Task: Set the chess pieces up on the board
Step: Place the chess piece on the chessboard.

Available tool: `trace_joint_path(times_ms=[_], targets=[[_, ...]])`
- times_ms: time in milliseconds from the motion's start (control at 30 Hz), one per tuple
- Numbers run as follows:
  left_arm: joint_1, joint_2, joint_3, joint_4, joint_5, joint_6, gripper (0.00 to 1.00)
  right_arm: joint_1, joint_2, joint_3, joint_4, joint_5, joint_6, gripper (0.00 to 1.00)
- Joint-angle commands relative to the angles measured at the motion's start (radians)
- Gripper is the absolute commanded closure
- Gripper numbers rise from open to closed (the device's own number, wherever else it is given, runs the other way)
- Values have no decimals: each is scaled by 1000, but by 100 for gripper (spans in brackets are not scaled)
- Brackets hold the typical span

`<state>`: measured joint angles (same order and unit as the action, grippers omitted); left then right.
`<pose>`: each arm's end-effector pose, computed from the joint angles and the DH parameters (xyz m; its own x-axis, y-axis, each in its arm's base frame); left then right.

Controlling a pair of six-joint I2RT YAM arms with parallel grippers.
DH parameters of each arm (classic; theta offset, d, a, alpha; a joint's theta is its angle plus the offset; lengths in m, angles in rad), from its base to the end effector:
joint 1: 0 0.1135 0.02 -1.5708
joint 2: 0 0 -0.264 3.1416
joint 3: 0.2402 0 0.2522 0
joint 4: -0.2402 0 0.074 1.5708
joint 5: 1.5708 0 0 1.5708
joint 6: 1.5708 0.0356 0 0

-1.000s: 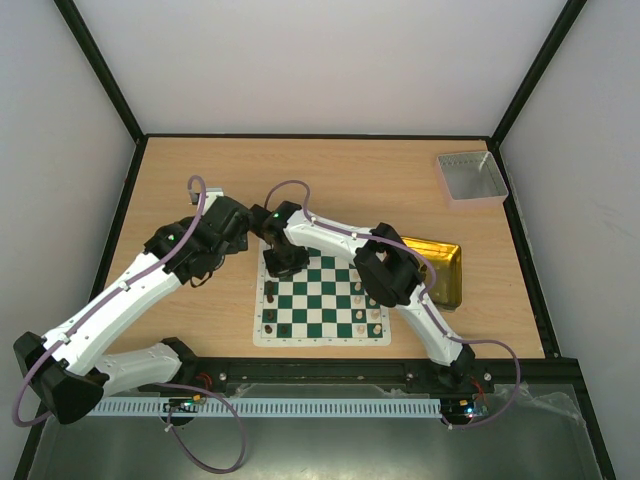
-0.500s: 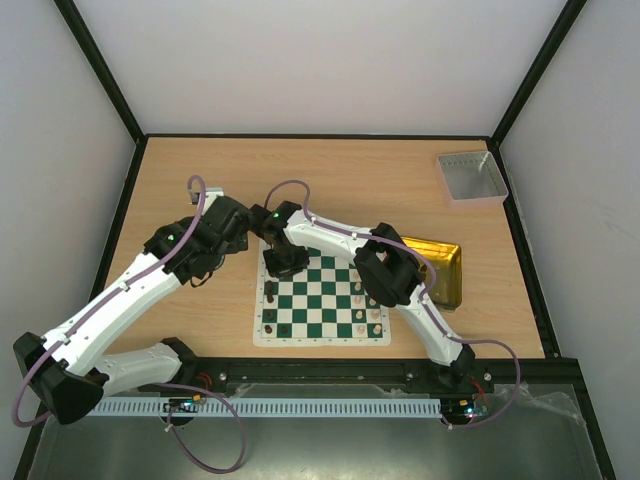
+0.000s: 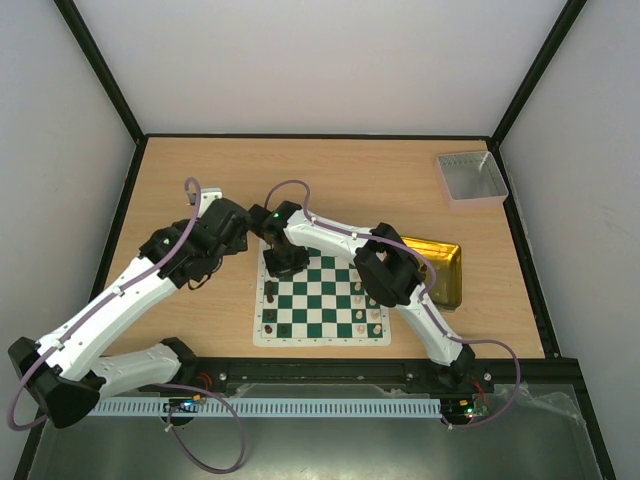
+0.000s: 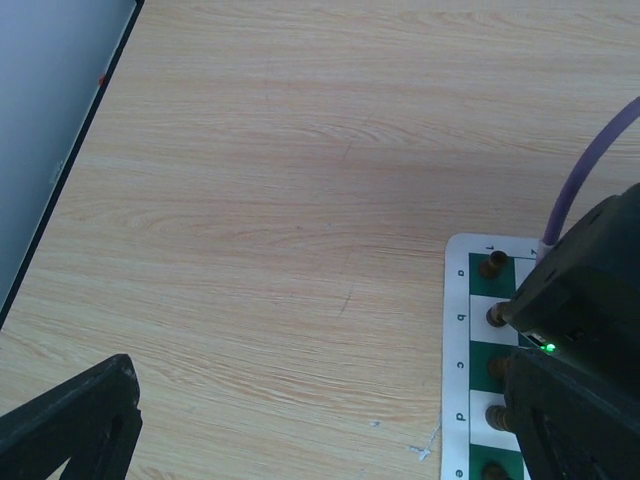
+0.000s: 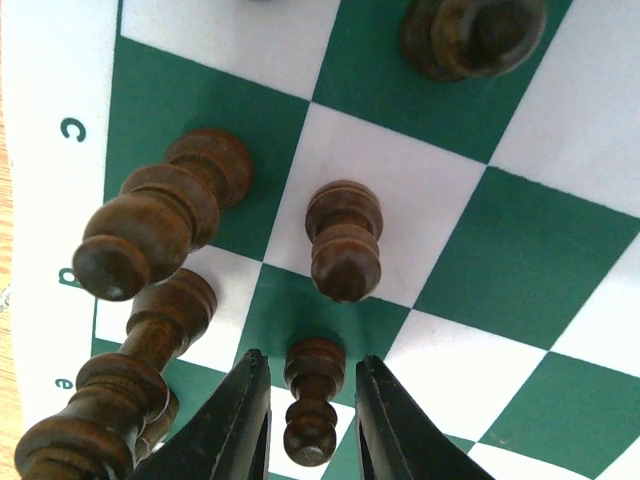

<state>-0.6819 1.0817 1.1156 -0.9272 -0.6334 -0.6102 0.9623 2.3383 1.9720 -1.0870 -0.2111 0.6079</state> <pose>0.1710 -0.1117 0.3348 -0.6218 -0.0901 -0.7780 -0.1664 0.9859 0.0187 0.2604 0.3868 0.1637 -0.9322 -0.3611 0.0226 -0.3458 0.9077 0.2378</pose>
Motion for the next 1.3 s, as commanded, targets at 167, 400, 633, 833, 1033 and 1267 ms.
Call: trace_joint_path(times_ms=[167, 400, 633, 833, 1033, 1267], targets=[[-38, -65, 49, -22, -51, -1, 1, -6, -34, -2, -17, 28, -4, 78], [-70, -87, 101, -41, -127, -19, 1, -5, -39, 11, -28, 36, 3, 78], [-104, -163, 108, 8, -110, 21, 1, -6, -56, 13, -38, 38, -1, 77], [-103, -192, 92, 10, -88, 25, 1, -6, -72, 5, -41, 48, -2, 74], [-103, -208, 85, 18, -68, 36, 1, -5, -74, 14, -39, 44, -5, 73], [-104, -214, 69, 34, -35, 53, 1, -8, -104, 6, -44, 43, -8, 73]])
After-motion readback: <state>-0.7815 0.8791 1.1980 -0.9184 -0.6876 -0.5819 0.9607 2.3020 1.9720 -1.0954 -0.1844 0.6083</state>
